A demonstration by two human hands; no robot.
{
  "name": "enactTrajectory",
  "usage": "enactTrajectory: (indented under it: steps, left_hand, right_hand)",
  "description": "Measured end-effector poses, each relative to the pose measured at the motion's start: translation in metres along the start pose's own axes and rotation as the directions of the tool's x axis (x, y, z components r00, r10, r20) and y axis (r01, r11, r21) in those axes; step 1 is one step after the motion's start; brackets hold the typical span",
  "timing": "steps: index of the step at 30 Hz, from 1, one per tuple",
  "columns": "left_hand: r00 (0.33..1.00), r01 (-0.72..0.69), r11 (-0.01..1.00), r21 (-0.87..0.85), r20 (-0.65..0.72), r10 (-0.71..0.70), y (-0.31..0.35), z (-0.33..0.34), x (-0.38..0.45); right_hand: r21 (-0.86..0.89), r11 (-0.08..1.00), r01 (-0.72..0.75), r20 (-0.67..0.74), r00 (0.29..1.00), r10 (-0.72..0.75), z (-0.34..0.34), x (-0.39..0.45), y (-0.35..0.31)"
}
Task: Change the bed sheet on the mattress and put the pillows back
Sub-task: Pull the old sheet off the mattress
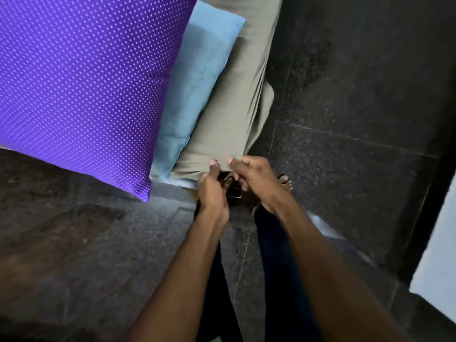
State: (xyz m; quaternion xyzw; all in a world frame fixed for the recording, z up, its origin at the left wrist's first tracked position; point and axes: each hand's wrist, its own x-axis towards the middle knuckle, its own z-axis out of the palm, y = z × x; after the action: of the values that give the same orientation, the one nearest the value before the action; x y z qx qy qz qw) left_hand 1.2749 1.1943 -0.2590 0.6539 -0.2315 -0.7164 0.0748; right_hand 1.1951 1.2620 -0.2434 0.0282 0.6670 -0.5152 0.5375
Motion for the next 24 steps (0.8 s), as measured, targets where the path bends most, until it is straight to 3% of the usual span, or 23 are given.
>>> enactTrajectory:
  steps: [3, 6, 9, 11, 13, 16, 19, 21, 22, 24]
  left_hand:
    - [0.996, -0.09, 0.991, -0.1, 0.013, 0.092, 0.01, 0.005, -0.014]
    - [0.952, -0.136, 0.969, -0.208, 0.241, 0.186, 0.032, 0.009, -0.022]
    - [0.918, -0.14, 0.984, -0.113, 0.356, 0.172, 0.04, 0.007, -0.025]
    - [0.95, -0.186, 0.975, 0.124, 0.274, 0.146, 0.029, 0.0, -0.021]
    - [0.994, -0.084, 0.96, 0.267, 0.091, 0.062, 0.013, -0.013, -0.017]
    - [0.991, 0.121, 0.984, 0.131, -0.078, -0.111, -0.002, -0.031, -0.013]
    - [0.992, 0.126, 0.991, 0.039, -0.023, -0.125, -0.001, -0.026, -0.002]
    - [0.995, 0.092, 0.995, -0.024, 0.026, -0.092, 0.004, -0.009, 0.005]
    - [0.996, 0.082, 0.993, -0.083, 0.049, -0.078, 0.009, 0.001, 0.008]
    - [0.992, 0.109, 0.974, -0.2, 0.087, -0.093, 0.026, 0.022, 0.012]
  right_hand:
    - [-0.033, 0.978, -0.207, -0.031, 0.978, 0.206, -0.018, 0.003, -0.002]
    - [0.01, 0.91, -0.414, 0.04, 0.91, 0.413, -0.022, 0.012, -0.01]
    - [0.162, 0.875, -0.456, 0.11, 0.89, 0.443, -0.004, 0.026, -0.026]
    - [0.322, 0.858, -0.4, 0.086, 0.915, 0.395, 0.012, 0.038, -0.042]
    - [0.504, 0.821, -0.268, 0.022, 0.954, 0.297, 0.016, 0.056, -0.053]
    - [0.693, 0.683, -0.23, 0.156, 0.973, 0.17, 0.002, 0.059, -0.061]
    - [0.622, 0.712, -0.327, 0.336, 0.932, 0.134, -0.011, 0.046, -0.044]
    - [0.527, 0.765, -0.371, 0.37, 0.91, 0.187, -0.012, 0.041, -0.032]
    - [0.473, 0.798, -0.374, 0.323, 0.916, 0.238, -0.011, 0.043, -0.025]
    - [0.332, 0.868, -0.369, 0.079, 0.928, 0.365, -0.011, 0.048, -0.015]
